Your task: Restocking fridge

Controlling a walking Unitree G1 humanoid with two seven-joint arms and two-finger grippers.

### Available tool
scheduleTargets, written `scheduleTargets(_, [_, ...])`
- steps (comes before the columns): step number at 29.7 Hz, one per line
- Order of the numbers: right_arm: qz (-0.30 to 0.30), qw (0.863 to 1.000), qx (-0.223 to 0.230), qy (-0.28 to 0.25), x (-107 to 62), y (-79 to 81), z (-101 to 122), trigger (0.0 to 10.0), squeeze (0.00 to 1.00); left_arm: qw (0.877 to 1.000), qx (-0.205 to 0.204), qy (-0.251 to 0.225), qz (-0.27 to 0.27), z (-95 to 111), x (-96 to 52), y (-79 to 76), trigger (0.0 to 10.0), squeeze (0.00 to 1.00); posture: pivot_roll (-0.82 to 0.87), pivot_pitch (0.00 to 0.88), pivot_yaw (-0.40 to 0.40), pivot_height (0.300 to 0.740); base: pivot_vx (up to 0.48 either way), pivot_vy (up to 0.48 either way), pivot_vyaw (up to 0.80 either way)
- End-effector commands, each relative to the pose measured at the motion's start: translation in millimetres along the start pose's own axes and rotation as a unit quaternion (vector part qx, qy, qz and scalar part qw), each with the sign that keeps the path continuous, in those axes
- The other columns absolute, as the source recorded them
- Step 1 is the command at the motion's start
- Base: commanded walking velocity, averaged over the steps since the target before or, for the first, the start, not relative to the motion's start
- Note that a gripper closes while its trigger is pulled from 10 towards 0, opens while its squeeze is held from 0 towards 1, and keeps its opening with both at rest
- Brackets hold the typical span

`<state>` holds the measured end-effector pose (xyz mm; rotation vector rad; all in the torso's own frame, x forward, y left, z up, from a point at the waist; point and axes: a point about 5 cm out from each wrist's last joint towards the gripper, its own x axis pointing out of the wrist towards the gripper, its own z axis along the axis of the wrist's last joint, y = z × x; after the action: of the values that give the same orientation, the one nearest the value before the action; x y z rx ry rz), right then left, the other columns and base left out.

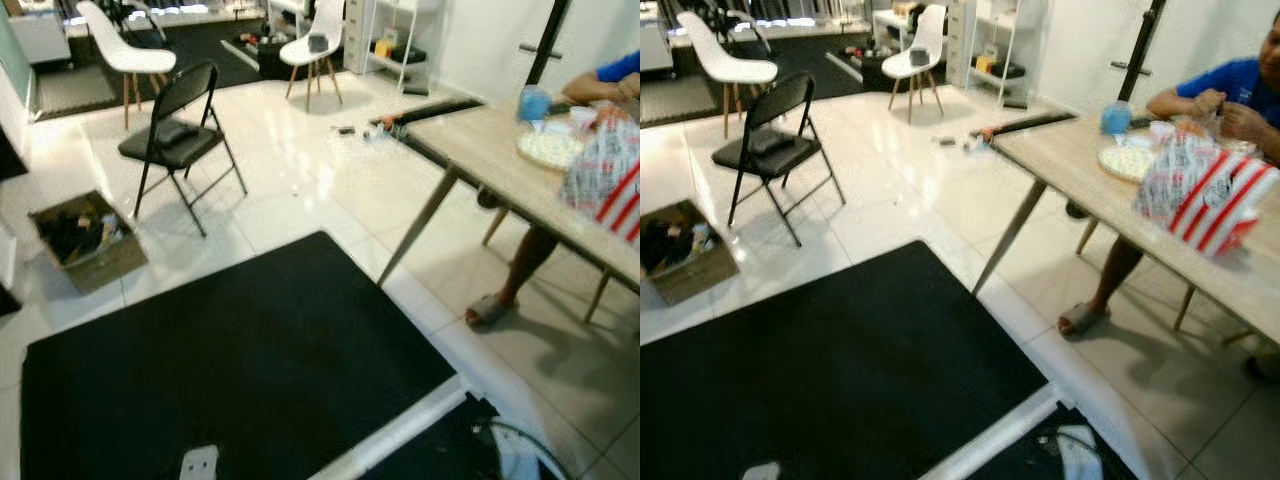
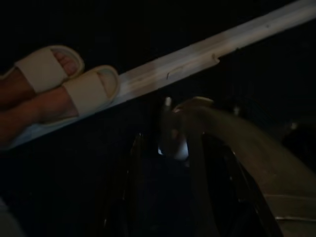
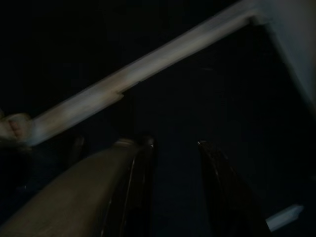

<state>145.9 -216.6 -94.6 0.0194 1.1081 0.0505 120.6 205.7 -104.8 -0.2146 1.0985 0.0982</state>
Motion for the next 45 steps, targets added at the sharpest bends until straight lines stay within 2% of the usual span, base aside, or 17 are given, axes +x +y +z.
scheduleTargets(1, [-0.008, 1.000, -0.005, -0.002, -1.3, -6.2, 1.8, 10.0, 0.00, 1.000, 0.006, 0.000, -0.005, 0.9, 0.9, -3.5, 10.0, 0.00, -0.03, 0.000, 0.010, 0.740, 0.424, 0.000, 0.00])
scheduleTargets(6, [-0.004, 1.000, -0.018, 0.011, -1.3, -3.8, -3.6, 10.0, 0.00, 1.000, 0.005, 0.002, -0.006, -1.0, 0.7, -4.0, 10.0, 0.00, -0.03, 0.000, 0.013, 0.740, 0.425, 0.000, -0.31])
scheduleTargets(17, [-0.004, 1.000, -0.007, 0.009, -1.0, -2.5, -4.3, 10.0, 0.00, 1.000, 0.006, 0.004, -0.005, -2.7, 0.2, -2.9, 10.0, 0.00, -0.03, 0.000, 0.019, 0.740, 0.423, 0.000, -0.71])
scheduleTargets(25, [-0.005, 1.000, -0.005, 0.003, -0.4, -1.4, -1.3, 10.0, 0.00, 1.000, 0.008, -0.002, -0.007, 2.8, 1.3, -4.3, 10.0, 0.00, -0.03, 0.000, 0.018, 0.740, 0.422, 0.000, 0.00])
scheduleTargets(33, [-0.008, 1.000, -0.007, 0.006, -0.5, -2.3, -1.6, 10.0, 0.00, 1.000, 0.009, 0.002, -0.008, -0.2, 0.9, -4.3, 10.0, 0.00, -0.03, 0.000, 0.017, 0.740, 0.425, 0.000, 0.00])
scheduleTargets(45, [-0.003, 1.000, -0.009, 0.012, 0.1, 0.5, -2.8, 10.0, 0.00, 1.000, 0.012, 0.002, -0.008, 0.2, 0.8, -3.7, 10.0, 0.00, -0.02, 0.000, 0.020, 0.740, 0.423, 0.000, -0.78])
